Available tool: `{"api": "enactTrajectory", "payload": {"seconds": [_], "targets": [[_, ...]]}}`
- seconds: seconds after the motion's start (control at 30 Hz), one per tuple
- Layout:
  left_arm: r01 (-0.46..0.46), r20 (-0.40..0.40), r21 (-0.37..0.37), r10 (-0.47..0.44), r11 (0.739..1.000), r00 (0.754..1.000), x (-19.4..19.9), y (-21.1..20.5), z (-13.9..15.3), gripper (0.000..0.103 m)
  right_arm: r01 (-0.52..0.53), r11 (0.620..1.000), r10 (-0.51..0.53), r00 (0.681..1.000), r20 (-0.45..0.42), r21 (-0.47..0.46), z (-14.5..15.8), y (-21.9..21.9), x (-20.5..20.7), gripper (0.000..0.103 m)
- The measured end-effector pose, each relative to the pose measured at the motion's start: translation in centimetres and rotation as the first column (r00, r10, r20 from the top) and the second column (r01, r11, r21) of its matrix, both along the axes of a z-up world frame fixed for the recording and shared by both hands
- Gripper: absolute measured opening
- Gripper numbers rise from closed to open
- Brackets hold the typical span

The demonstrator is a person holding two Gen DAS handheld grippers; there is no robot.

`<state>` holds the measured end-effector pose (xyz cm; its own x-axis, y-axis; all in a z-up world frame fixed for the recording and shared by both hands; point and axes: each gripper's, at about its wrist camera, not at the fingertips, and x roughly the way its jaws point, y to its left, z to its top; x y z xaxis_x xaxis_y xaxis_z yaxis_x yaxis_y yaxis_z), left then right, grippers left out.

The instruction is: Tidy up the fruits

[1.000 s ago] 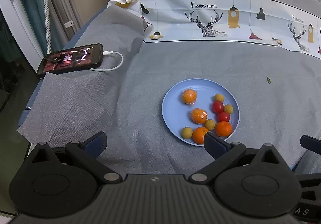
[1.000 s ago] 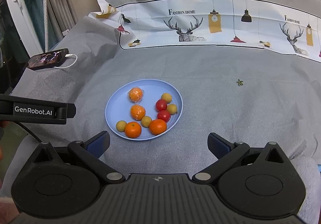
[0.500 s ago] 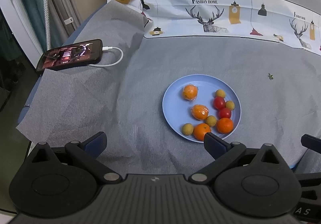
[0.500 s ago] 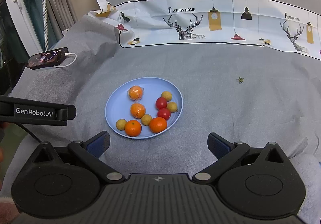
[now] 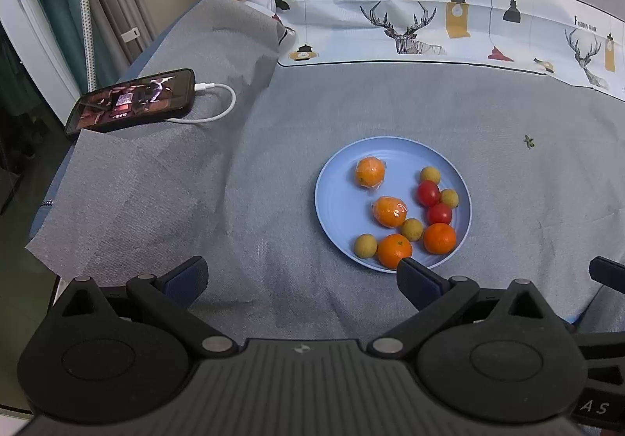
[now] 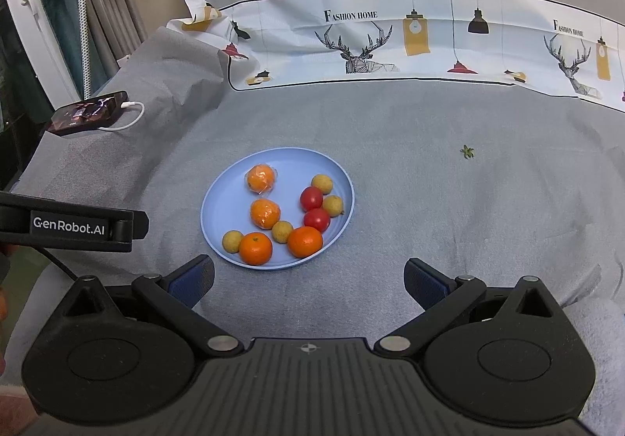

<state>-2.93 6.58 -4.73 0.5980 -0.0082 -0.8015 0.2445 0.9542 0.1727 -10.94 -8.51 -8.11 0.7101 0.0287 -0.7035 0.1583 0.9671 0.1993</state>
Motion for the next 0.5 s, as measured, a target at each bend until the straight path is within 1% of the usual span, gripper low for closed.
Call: {"api": "enactTrajectory", "payload": {"seconds": [0.3, 0.5], "targets": [[-0.005, -0.018, 0.006, 0.005, 1.0, 1.0, 0.33, -0.08, -0.36, 0.103, 0.002, 1.0, -0.002, 1.0, 0.0, 0.0, -0.09, -0.03, 0.21, 0.102], [-0.013, 0.001, 0.014, 0.013, 1.0, 1.0, 0.15, -0.17, -0.32, 0.103, 0.001, 1.0, -0.001, 1.0, 0.002, 0.003, -0.23, 0.06, 0.28, 0.102]]}}
